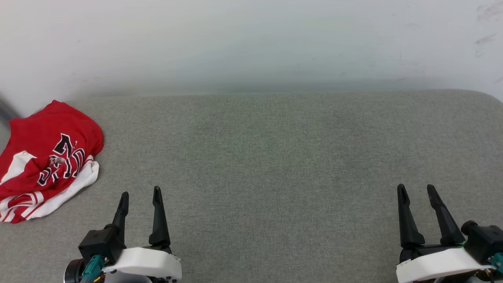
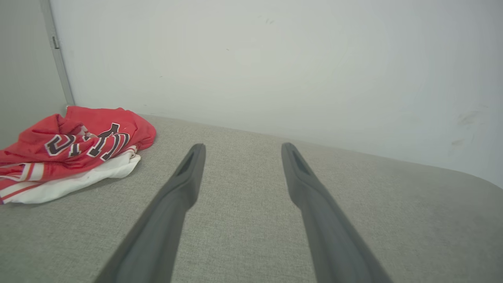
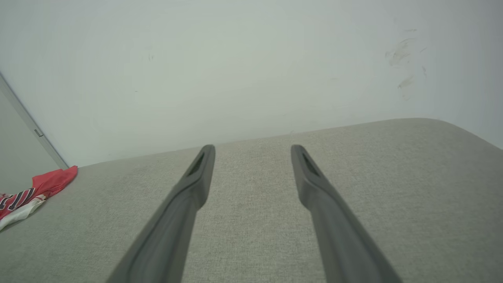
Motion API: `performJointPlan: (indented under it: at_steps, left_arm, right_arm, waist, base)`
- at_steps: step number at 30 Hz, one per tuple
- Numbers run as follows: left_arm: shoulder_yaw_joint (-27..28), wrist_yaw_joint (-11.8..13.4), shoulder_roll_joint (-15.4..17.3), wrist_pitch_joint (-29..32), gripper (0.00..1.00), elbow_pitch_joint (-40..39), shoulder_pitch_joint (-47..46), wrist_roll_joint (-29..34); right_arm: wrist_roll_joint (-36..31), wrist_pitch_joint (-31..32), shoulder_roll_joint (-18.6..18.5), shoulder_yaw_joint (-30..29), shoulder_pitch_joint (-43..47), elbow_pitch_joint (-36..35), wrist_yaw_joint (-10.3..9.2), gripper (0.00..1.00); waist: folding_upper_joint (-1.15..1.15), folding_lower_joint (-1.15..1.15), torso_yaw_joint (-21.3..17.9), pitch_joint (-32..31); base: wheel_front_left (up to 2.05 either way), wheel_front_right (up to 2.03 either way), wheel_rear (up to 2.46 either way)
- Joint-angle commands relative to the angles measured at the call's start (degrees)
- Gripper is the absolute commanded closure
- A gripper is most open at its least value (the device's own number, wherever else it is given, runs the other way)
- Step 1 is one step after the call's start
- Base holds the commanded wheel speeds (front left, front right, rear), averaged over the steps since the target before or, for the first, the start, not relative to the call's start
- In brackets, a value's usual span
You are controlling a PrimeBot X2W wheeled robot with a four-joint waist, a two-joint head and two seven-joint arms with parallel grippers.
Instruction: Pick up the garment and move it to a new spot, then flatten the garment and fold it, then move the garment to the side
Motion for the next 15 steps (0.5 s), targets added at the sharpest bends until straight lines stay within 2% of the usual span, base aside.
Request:
performJointPlan:
  at_steps: [1,15]
  left_arm:
    - [0.13,-0.53,-0.02,-0.52,0.00,-0.59,0.40,1.53]
    - [0.11,-2.03,-0.18,-2.06,0.00,-0.72,1.43,6.11]
  right_arm:
    - [-1.43,-0.71,0.00,0.15,0.24,-0.12,0.00,0.00]
    - [-4.91,-2.23,0.01,0.37,1.23,-0.26,0.00,0.00]
  waist:
    - [0.00,0.00,-0.04,-0.02]
    - [0.00,0.00,-0.07,-0.03]
  base:
    - [0.00,0.00,0.00]
    - [0.00,0.00,0.00]
